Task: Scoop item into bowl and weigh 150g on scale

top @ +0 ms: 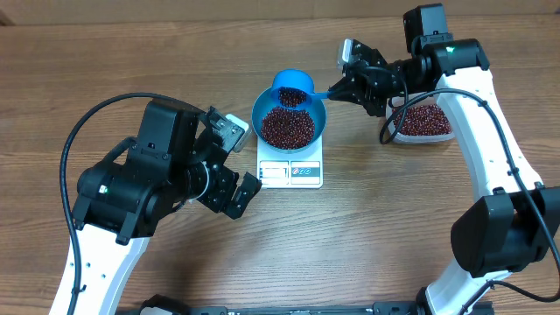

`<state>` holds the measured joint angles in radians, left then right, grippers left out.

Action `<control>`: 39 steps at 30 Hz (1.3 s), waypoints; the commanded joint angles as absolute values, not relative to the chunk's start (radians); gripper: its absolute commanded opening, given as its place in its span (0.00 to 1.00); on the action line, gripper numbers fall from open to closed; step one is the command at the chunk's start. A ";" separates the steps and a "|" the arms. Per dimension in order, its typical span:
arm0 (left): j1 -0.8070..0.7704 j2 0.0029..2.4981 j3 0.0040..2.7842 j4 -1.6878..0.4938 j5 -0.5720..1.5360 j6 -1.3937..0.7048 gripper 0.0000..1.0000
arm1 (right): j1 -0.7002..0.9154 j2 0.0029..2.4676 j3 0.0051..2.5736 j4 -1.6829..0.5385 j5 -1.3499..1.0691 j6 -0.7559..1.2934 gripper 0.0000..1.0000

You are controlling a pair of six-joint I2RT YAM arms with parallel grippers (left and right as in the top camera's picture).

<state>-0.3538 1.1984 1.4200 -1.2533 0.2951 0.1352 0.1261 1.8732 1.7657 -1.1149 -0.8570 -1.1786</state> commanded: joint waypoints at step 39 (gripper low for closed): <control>-0.360 1.204 1.423 -1.253 0.288 0.157 0.99 | 0.126 1.863 1.794 -1.109 -0.866 -1.240 0.04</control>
